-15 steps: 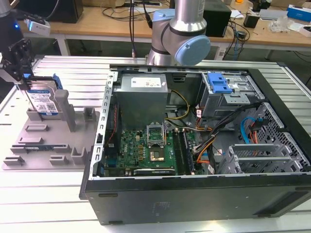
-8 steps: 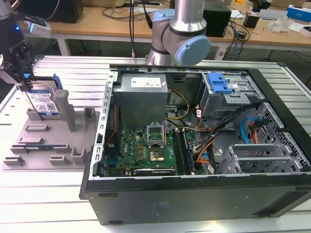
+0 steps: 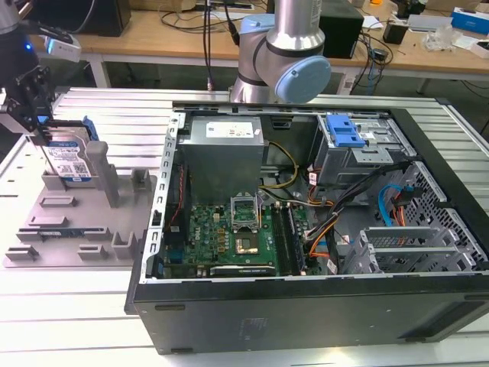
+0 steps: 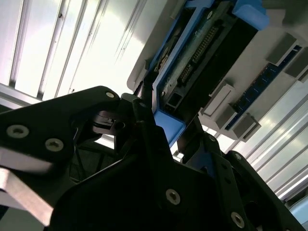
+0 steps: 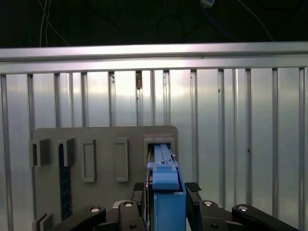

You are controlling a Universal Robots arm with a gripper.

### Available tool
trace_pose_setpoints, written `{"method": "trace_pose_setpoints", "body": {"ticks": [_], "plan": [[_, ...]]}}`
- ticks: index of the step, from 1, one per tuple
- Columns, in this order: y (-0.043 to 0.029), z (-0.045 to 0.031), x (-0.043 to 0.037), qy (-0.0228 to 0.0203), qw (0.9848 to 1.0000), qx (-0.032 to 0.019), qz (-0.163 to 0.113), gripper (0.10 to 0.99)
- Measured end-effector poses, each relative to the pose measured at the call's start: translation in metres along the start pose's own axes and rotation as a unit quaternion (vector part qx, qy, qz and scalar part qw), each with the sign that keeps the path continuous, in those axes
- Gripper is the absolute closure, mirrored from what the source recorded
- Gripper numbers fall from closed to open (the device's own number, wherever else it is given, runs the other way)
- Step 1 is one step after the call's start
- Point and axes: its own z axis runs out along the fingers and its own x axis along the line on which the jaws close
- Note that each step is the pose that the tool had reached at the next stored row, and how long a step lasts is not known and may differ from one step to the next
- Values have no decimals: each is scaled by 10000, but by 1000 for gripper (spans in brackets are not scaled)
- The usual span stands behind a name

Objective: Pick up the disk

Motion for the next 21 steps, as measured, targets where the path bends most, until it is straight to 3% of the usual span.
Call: {"method": "trace_pose_setpoints", "body": {"ticks": [5, 8, 15, 17, 21], "plan": [[1, 7, 0, 0, 10000, 0, 0, 631], [1, 11, 0, 0, 10000, 0, 0, 722], [2, 15, 12, -1, 10000, 1, 0, 722], [2, -17, 17, 0, 10000, 2, 0, 722], [0, -167, 21, 0, 10000, 0, 0, 722]]}}
